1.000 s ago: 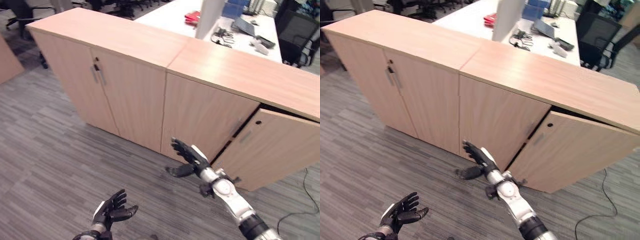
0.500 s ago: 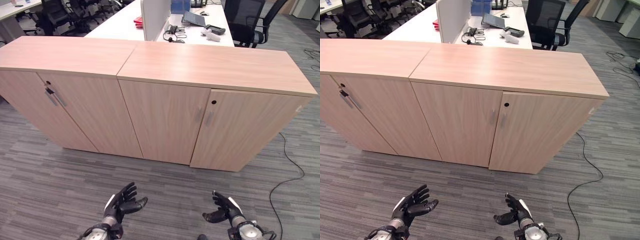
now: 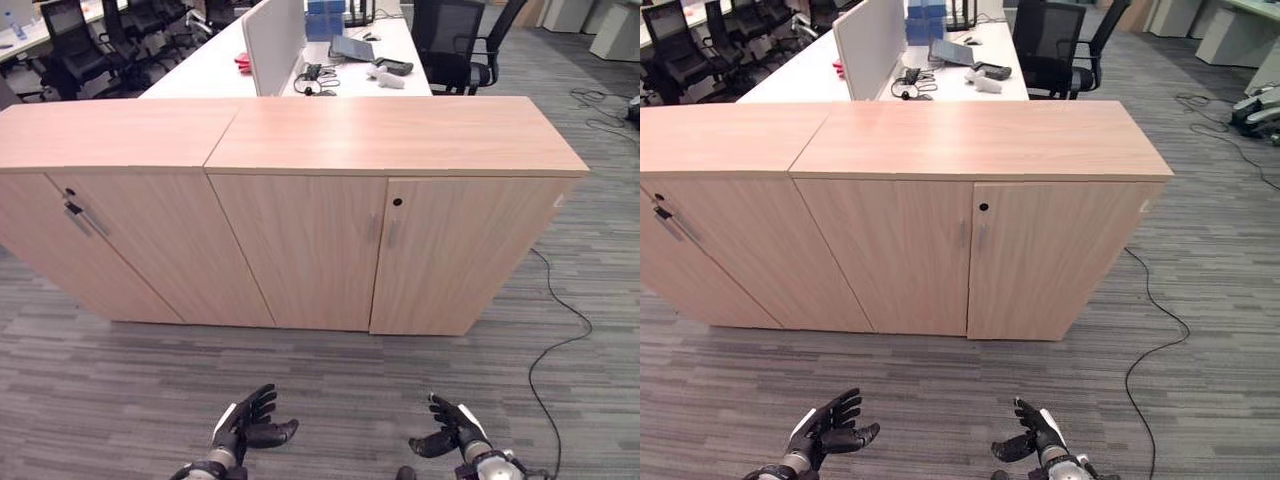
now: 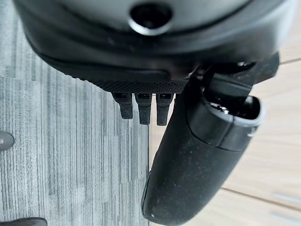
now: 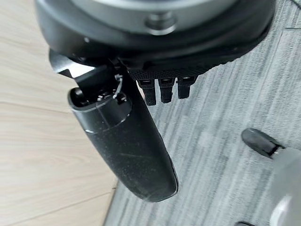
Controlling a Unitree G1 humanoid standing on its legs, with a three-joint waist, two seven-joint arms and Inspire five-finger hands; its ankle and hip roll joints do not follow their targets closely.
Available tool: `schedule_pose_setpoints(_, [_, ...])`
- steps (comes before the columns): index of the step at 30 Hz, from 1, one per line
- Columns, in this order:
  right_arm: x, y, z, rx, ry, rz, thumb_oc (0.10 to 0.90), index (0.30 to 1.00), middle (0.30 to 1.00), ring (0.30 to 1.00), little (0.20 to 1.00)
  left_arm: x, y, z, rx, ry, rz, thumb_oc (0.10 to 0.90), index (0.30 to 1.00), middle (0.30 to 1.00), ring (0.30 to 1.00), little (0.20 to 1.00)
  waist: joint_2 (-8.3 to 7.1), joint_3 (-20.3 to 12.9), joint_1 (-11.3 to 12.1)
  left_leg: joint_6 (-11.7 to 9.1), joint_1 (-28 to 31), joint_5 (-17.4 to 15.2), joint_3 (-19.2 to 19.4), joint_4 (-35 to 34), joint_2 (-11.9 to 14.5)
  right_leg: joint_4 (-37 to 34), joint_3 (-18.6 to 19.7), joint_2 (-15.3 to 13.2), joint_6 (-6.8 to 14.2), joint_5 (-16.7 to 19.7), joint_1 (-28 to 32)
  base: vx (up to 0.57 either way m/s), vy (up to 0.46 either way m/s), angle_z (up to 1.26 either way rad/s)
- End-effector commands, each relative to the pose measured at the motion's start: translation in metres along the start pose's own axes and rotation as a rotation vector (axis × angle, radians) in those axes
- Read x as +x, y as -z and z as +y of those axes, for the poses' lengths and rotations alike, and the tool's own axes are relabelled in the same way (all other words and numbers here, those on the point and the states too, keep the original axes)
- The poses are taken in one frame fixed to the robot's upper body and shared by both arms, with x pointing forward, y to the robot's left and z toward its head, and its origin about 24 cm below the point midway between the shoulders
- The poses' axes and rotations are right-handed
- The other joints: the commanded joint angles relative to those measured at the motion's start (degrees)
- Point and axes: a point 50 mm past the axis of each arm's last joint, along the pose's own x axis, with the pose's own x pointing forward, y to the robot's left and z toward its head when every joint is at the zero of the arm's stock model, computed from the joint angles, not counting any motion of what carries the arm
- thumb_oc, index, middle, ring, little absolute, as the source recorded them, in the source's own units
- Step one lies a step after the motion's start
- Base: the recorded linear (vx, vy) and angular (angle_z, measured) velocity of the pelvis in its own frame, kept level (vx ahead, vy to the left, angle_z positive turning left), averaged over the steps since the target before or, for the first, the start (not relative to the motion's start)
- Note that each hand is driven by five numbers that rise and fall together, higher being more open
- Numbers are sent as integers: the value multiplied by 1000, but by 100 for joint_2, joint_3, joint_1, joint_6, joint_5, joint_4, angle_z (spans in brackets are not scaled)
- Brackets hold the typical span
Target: Put the empty folder in the office cabinet
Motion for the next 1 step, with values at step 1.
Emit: schedule_pose_setpoints(1, [9, -44, -14, 16, 53, -183, 800, 900, 900, 900, 900, 7, -23, 10, 56, -32, -104, 800, 900, 900, 900, 900, -45, -88, 50, -352, -284, 19, -262, -54, 345, 52, -281, -506, 764, -704, 652, 7, 4, -6])
